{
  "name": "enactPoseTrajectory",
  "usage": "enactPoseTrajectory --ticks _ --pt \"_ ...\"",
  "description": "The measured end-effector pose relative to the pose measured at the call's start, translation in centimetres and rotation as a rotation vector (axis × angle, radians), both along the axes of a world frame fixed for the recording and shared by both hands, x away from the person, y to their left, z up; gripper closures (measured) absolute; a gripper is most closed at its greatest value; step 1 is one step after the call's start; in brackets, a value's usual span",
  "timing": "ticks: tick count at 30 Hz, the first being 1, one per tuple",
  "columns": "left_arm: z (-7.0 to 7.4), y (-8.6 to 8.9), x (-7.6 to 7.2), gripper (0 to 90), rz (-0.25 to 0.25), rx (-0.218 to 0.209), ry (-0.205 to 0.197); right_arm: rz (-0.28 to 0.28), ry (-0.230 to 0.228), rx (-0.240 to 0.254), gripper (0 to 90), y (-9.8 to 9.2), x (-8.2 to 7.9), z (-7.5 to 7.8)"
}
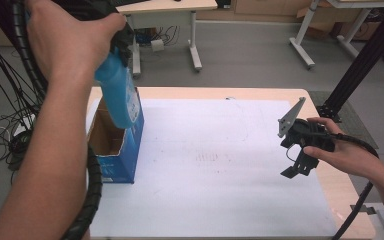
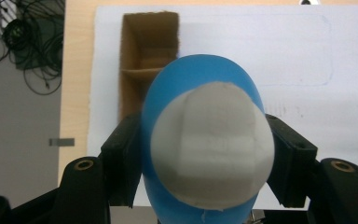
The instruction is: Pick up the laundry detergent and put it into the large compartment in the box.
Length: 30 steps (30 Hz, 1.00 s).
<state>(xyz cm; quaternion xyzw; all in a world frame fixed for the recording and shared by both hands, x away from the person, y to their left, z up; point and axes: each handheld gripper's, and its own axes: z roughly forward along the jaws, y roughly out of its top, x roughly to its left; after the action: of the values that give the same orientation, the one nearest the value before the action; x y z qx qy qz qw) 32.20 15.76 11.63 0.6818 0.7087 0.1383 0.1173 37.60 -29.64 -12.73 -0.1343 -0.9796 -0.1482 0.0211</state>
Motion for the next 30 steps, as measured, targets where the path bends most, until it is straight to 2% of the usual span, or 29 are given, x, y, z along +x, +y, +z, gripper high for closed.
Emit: enactPoseTrajectory --ticks 5,12,21,30 --pt "-0.3 1.2 0.0 38.2 0.034 0.018 -0.004 -0.004 0.002 0.001 3.7 -0.2 0.3 0.2" --pt "-2.0 3.5 0.3 38.3 0.073 0.009 0.005 -0.015 0.006 0.004 3.6 -0.3 0.7 0.4" --pt "-3.9 4.7 1.1 38.2 0.091 0.009 0.011 -0.008 0.009 -0.009 3.6 0.4 0.8 0.2" --pt "-5.8 5.4 2.5 38.3 0.097 -0.001 0.034 -0.013 0.01 -0.016 3.6 0.5 1.0 0.3"
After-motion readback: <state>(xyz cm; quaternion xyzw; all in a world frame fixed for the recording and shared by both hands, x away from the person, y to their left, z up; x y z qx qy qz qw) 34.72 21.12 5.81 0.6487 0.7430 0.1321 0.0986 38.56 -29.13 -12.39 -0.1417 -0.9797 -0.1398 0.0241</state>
